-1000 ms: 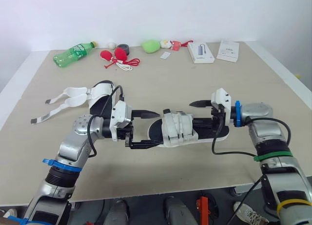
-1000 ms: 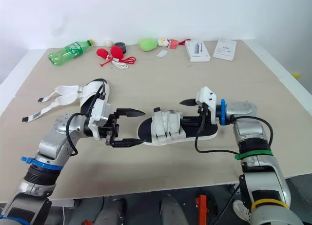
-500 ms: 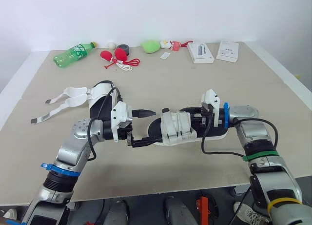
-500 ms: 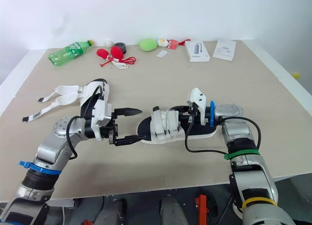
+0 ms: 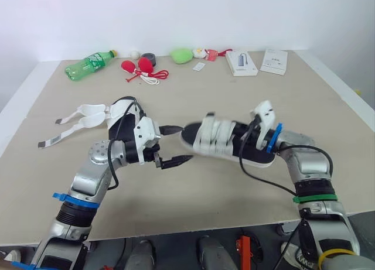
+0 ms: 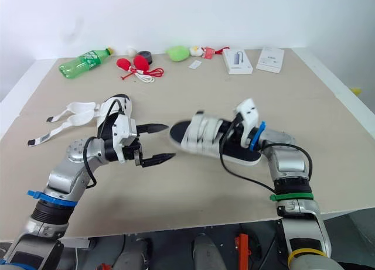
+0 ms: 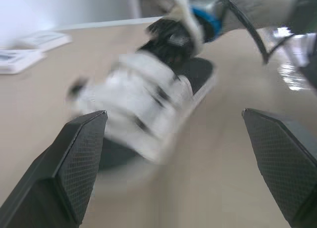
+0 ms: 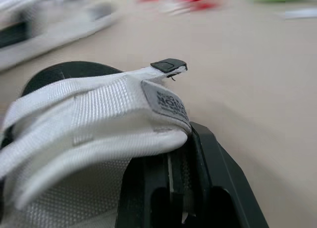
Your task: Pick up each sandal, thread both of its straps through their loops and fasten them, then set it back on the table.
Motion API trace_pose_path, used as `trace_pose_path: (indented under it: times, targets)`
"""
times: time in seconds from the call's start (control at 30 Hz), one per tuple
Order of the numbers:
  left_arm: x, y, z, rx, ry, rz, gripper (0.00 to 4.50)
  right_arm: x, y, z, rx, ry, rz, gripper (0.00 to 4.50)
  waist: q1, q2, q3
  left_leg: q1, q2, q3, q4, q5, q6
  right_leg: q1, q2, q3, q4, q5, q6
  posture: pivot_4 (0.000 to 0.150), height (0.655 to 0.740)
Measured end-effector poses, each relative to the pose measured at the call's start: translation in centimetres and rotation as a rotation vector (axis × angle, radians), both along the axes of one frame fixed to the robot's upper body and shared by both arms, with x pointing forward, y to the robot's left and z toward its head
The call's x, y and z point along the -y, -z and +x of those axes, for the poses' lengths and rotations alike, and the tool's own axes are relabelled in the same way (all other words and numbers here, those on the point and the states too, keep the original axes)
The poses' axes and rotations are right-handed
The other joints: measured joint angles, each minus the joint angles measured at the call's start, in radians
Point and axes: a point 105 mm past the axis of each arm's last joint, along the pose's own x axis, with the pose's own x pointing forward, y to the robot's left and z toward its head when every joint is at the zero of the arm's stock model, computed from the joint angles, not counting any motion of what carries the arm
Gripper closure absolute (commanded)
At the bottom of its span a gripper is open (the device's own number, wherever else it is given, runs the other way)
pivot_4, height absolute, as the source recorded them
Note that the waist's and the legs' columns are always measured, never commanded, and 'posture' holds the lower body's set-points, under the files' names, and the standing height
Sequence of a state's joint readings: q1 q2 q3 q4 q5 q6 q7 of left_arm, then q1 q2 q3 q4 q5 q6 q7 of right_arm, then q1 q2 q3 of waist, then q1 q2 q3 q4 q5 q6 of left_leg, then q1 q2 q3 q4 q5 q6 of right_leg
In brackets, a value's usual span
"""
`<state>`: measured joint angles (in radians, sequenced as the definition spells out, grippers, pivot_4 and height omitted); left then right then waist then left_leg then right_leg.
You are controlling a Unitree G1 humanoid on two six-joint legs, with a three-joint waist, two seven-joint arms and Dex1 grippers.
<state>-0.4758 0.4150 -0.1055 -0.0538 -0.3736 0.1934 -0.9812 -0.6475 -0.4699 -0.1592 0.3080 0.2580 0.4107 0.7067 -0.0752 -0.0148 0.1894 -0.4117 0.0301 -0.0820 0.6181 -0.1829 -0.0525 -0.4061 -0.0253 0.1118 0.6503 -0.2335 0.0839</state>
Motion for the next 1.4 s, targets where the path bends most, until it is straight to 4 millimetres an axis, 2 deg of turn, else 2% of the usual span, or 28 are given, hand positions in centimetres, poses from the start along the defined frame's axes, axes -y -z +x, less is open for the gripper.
trace_pose_path:
  times: [0.07, 0.13, 0.27, 0.4, 0.67, 0.93, 1.1, 1.17, 1.2, 1.3, 1.4]
  targets:
    - [0.3, -0.1, 0.2, -0.005, -0.021, -0.028, 0.0, 2.0, -0.7, 0.8, 0.027, 0.221, 0.064, 4.49, 0.0, 0.0, 0.0, -0.001, 0.0, 0.0, 0.0, 0.0, 0.0, -0.001, 0.0, 0.0, 0.0, 0.0, 0.0, 0.15, 0.74]
    - [0.6, -0.1, 0.4, -0.006, -0.037, -0.044, 0.0, 3.4, -0.5, 1.1, 0.025, 0.38, 0.115, 4.49, 0.0, 0.0, 0.0, -0.002, 0.0, 0.0, -0.001, 0.0, 0.0, -0.002, 0.0, 0.0, 0.0, 0.0, -0.001, 0.15, 0.74]
    - [1.4, 0.1, 0.7, -0.009, -0.066, -0.059, 0.0, 4.8, 1.6, 0.8, -0.026, 0.598, 0.144, 4.49, 0.0, 0.0, 0.0, -0.002, 0.0, 0.0, -0.001, 0.0, 0.0, -0.002, 0.0, 0.0, 0.0, 0.002, -0.006, 0.15, 0.74]
    - [1.4, -0.2, 1.6, 0.005, -0.122, -0.057, 0.0, 5.0, 1.7, 0.5, -0.017, 0.695, 0.144, 4.49, -0.001, 0.0, 0.0, -0.002, 0.0, 0.0, -0.001, 0.0, 0.0, -0.002, 0.0, 0.0, 0.0, 0.002, -0.004, 0.15, 0.74]
    - [1.9, 0.3, 1.4, 0.001, -0.109, -0.029, 0.0, 6.4, 1.7, 0.3, -0.036, 0.85, 0.222, 4.49, 0.0, 0.0, 0.0, -0.002, 0.0, 0.0, -0.001, 0.0, 0.0, -0.002, 0.0, 0.0, 0.0, 0.002, -0.004, 0.15, 0.74]
    - [2.1, 1.1, 0.9, -0.024, -0.085, -0.025, 0.0, 6.4, 1.7, 0.5, -0.048, 0.87, 0.228, 4.49, -0.001, 0.0, 0.0, -0.002, 0.0, 0.0, -0.001, 0.0, 0.0, -0.002, 0.0, 0.0, 0.0, 0.002, -0.004, 0.15, 0.74]
    - [2.4, 0.6, -0.2, 0.01, -0.004, -0.035, 0.0, 6.5, 1.7, 0.6, -0.049, 0.863, 0.226, 4.49, -0.001, 0.0, 0.0, -0.002, 0.0, 0.0, -0.001, 0.0, 0.0, -0.002, 0.0, 0.0, 0.0, 0.001, -0.003, 0.15, 0.74]
    - [2.5, 0.6, -0.3, 0.018, 0.004, -0.034, 0.0, 6.4, 1.7, 0.7, -0.051, 0.848, 0.241, 3.49, -0.001, 0.0, 0.0, -0.002, 0.0, 0.0, -0.001, 0.0, 0.001, -0.002, 0.0, 0.0, 0.0, 0.0, -0.001, 0.15, 0.74]
    - [2.5, 0.6, -0.4, 0.019, 0.005, -0.034, 0.0, 6.4, 1.6, 0.7, -0.05, 0.841, 0.249, 3.24, -0.001, 0.0, 0.0, -0.002, 0.0, 0.0, -0.001, 0.0, 0.001, -0.002, 0.0, 0.0, 0.0, 0.0, -0.001, 0.15, 0.74]
    - [2.5, 0.6, -0.4, 0.028, 0.008, -0.032, 0.0, 6.5, 1.3, 0.7, -0.038, 0.805, 0.238, 1.72, -0.001, 0.0, 0.0, -0.002, 0.0, 0.0, -0.001, 0.0, 0.001, -0.002, 0.0, 0.001, 0.0, 0.0, -0.001, 0.15, 0.74]
    - [2.5, 0.6, -0.4, 0.033, 0.01, -0.03, 0.0, 6.6, 1.0, 0.5, -0.027, 0.715, 0.152, 0.23, -0.001, 0.001, 0.0, -0.002, 0.0, 0.0, -0.001, 0.0, 0.001, -0.002, 0.0, 0.001, 0.0, -0.001, 0.0, 0.15, 0.74]
